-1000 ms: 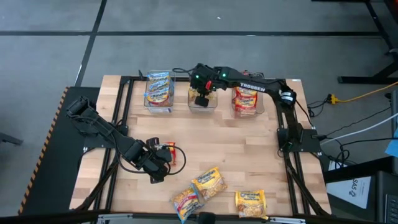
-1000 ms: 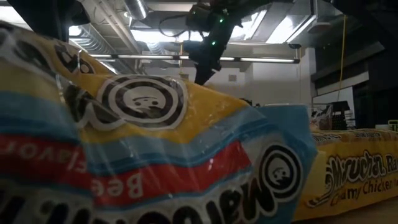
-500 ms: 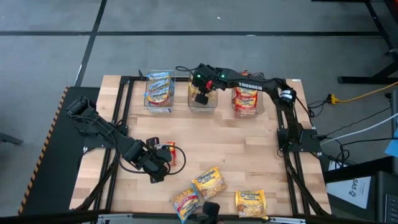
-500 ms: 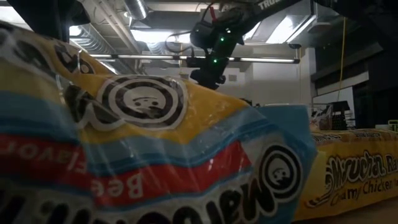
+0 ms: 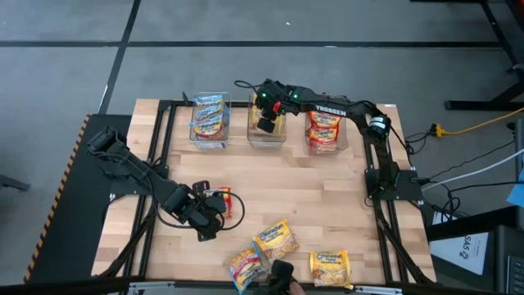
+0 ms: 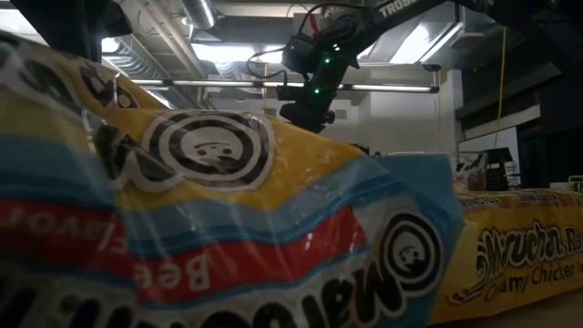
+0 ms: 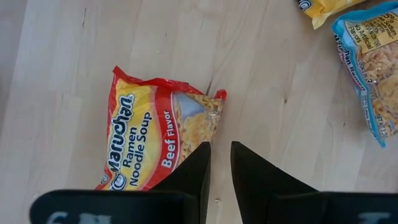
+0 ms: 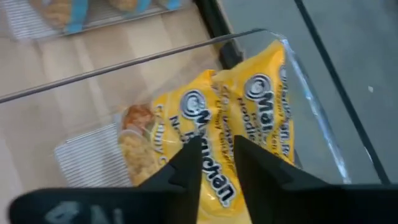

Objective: Sort Maruchan noodles
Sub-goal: Put the yellow noodle pack into the middle transparent bin, then put the red noodle pack into the right transparent bin

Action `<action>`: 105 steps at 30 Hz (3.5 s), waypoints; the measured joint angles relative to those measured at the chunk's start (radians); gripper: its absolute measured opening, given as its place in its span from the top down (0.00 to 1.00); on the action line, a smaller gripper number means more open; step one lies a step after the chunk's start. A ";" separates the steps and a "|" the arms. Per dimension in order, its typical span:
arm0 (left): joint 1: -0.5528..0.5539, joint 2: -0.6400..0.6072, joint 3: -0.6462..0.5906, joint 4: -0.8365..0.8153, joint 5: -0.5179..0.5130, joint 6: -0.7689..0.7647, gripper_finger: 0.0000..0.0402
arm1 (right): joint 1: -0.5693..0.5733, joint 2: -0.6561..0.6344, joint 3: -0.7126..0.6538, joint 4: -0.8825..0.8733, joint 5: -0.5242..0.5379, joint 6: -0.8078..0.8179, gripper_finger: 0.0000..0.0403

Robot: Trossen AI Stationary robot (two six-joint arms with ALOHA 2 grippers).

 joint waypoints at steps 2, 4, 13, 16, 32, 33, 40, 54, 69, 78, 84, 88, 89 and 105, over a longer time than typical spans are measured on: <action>0.000 0.000 0.000 0.000 0.000 0.000 0.86 | 0.001 -0.001 0.000 -0.004 0.034 0.018 0.70; 0.000 0.000 0.000 0.000 0.000 0.000 0.86 | 0.001 -0.006 0.004 -0.028 0.065 0.034 0.67; 0.000 0.000 0.000 0.000 0.000 -0.002 0.86 | 0.023 -0.010 0.210 -0.550 -0.292 0.252 0.64; 0.000 0.000 0.000 0.000 0.000 -0.002 0.86 | 0.055 -0.010 0.258 -0.835 -0.486 0.269 0.66; 0.155 0.000 -0.107 -0.079 -0.034 -0.008 0.80 | 0.473 -0.169 -0.023 -0.887 -0.149 0.462 0.76; 0.180 0.000 -0.138 -0.077 0.026 -0.003 0.79 | 0.499 -0.173 -0.056 -0.889 -0.082 0.511 0.76; 0.284 0.000 -0.245 -0.072 0.170 0.101 0.67 | 0.647 -0.229 -0.280 -0.844 0.003 0.748 0.76; 0.412 -0.004 -0.325 0.187 0.364 0.255 0.57 | 0.894 -0.250 -0.536 -0.684 -0.030 1.139 0.76; 0.455 0.000 -0.329 0.128 0.352 0.254 1.00 | 0.924 -0.250 -0.540 -0.651 0.094 1.195 0.76; 0.451 0.000 -0.157 -0.021 0.273 0.284 1.00 | 0.924 -0.250 -0.539 -0.652 0.134 1.196 0.76; 0.445 0.000 -0.065 -0.044 0.135 0.336 1.00 | 0.924 -0.250 -0.539 -0.659 0.149 1.197 0.76; 0.445 0.000 -0.004 -0.044 0.030 0.378 1.00 | 0.924 -0.250 -0.539 -0.692 0.187 1.253 0.76; 0.445 0.000 0.013 -0.044 -0.001 0.389 1.00 | 0.924 -0.250 -0.539 -0.711 0.188 1.270 0.76; 0.743 0.023 0.313 0.201 0.033 0.768 1.00 | 1.044 -0.250 -0.539 -0.807 0.037 1.481 0.76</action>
